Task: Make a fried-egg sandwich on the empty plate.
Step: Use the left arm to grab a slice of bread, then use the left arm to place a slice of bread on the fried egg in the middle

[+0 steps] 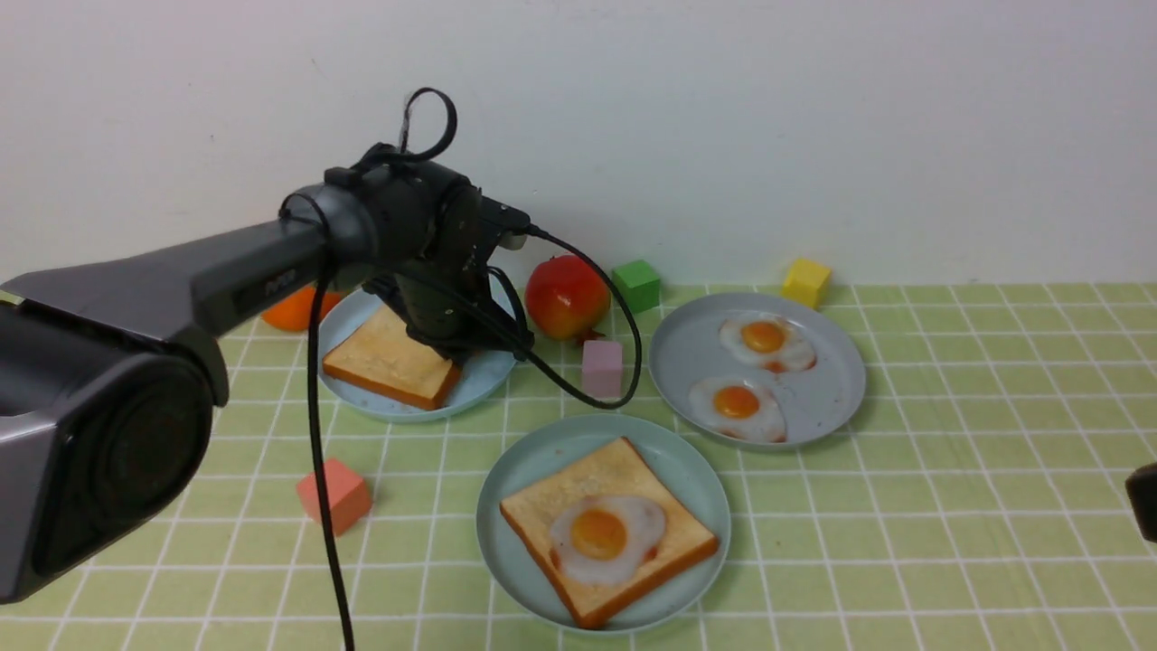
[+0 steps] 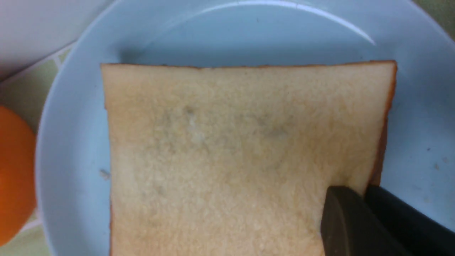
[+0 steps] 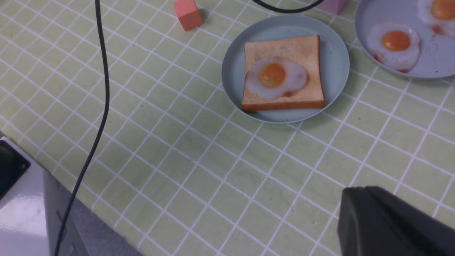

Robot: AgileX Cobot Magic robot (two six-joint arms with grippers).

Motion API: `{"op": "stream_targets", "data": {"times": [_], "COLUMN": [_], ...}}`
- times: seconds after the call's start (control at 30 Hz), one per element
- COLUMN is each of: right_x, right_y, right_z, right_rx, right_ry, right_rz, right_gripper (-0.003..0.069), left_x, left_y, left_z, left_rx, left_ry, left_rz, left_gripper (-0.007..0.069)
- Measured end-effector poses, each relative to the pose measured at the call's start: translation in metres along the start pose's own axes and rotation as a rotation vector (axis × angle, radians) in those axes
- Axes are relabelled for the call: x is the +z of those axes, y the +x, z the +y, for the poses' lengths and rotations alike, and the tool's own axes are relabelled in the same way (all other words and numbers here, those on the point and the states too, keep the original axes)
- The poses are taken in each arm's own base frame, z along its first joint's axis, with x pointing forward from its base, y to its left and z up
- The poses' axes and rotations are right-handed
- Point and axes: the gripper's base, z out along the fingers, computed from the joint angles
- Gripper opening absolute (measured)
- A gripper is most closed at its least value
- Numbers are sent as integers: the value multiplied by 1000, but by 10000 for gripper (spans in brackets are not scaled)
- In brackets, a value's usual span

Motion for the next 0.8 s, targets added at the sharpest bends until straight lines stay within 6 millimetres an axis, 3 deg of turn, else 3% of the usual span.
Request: {"op": "stream_targets", "data": {"times": [0.1,0.2,0.23,0.3,0.33,0.37,0.4,0.43,0.53,0.67,0.8], "right_x": [0,0,0,-1,-1,-4,-4,-10,-22,-36,-43], "right_y": [0,1,1,2,2,4,4,7,12,20,24], "right_z": [0,-1,-1,-2,-3,-3,-3,-2,1,6,8], "right_rx": [0,-5,-6,-16,-19,-28,-29,-43,-66,-85,-91], "right_ry": [-1,11,12,29,33,46,48,65,90,112,117], "right_rz": [2,6,6,17,18,17,16,1,-38,-87,-108], "right_gripper": [22,25,25,28,28,28,29,29,31,32,32], "left_x": [-30,-90,-94,-140,-147,-172,-174,-185,-187,-169,-151], "left_y": [-8,-17,-17,-11,-10,3,5,20,51,78,86], "left_z": [6,9,9,-2,-5,-23,-25,-45,-87,-133,-156], "left_rx": [-12,-11,-9,17,23,58,62,103,219,362,421], "left_ry": [-6,-7,-6,12,17,51,56,96,166,229,253], "left_rz": [-31,-97,-101,-149,-157,-176,-175,-174,-159,-146,-131], "left_gripper": [13,13,13,13,13,13,13,13,13,13,13]}}
